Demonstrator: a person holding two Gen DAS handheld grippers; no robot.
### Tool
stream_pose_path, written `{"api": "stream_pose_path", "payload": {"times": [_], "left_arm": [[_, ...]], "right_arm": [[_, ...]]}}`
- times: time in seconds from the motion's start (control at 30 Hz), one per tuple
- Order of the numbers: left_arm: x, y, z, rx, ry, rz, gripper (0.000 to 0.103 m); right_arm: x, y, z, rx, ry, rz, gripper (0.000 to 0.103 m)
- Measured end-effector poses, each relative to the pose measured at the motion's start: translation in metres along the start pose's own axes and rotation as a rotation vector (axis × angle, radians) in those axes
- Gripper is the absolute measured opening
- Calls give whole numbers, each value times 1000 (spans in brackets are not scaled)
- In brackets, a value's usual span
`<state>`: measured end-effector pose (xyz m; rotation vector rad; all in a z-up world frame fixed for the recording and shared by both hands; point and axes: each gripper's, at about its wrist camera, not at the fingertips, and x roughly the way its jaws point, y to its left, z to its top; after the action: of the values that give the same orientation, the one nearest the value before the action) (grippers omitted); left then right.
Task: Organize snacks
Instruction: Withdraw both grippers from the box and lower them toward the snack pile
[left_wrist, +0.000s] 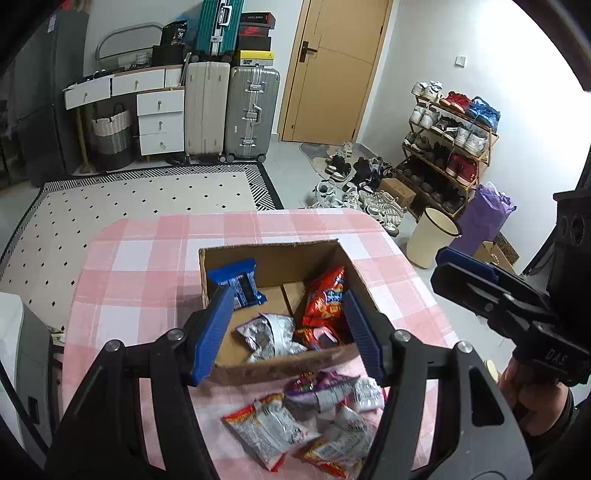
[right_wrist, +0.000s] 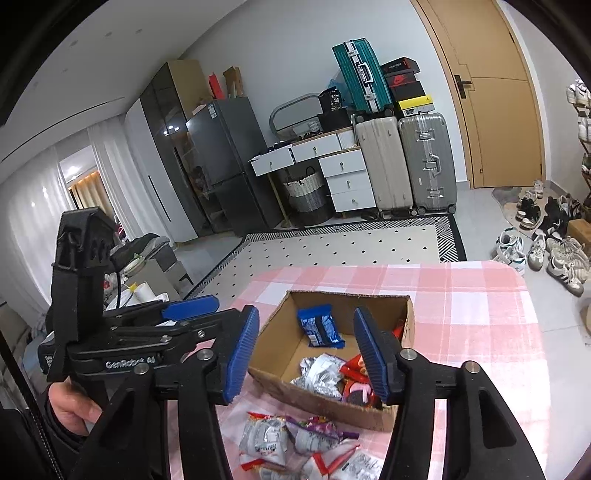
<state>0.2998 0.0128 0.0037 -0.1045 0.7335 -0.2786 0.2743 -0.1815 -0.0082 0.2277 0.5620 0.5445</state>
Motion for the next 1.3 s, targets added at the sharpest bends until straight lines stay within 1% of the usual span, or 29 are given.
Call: {"api": "stream_pose_path", "payload": {"times": [0.03,0.1,0.17,0.27,0.33,0.5,0.67,0.73,0.87,0.9,1.03,1.13,1.2,1.3], "left_arm": [[-5,-2,-3,2,-4,3,64],[-16,-6,-11,3,-22,3,68],[-27,-10,-18,10,-35,7,69],[-44,-14,-27,5,-55,1,73],[-55,-17,-32,4,-64,3,76],[-81,-31,-50,27,-78,12,78],[-107,-42,-71,32,-91,-4,82],[-115,-46,-81,41,-84,-11,83],[-125,-53,-101,48,-68,-16,83],[-127,-54,-107,48,-64,-17,83],[-134,-58,-132,38,-51,-30,87],[-129,-58,-147,33,-27,-49,89],[-121,-58,-156,36,10,-52,92],[-106,-59,-179,30,68,-67,92]], "right_arm": [[-4,1,-2,-1,-2,0,65],[-12,4,-7,-8,-10,-2,70],[-21,8,-12,-13,-14,-7,70],[-35,12,-19,-13,-25,-9,70],[-45,15,-24,-11,-34,-12,76],[-68,27,-36,-33,-54,-14,77],[-93,39,-54,-33,-71,-18,86],[-100,42,-62,-33,-76,-19,89],[-115,47,-79,-22,-76,-25,91],[-119,48,-85,-18,-76,-29,95],[-130,49,-107,6,-71,-38,97],[-133,47,-118,18,-55,-45,98],[-135,45,-128,24,-43,-59,98],[-138,41,-142,39,-29,-71,99]]}}
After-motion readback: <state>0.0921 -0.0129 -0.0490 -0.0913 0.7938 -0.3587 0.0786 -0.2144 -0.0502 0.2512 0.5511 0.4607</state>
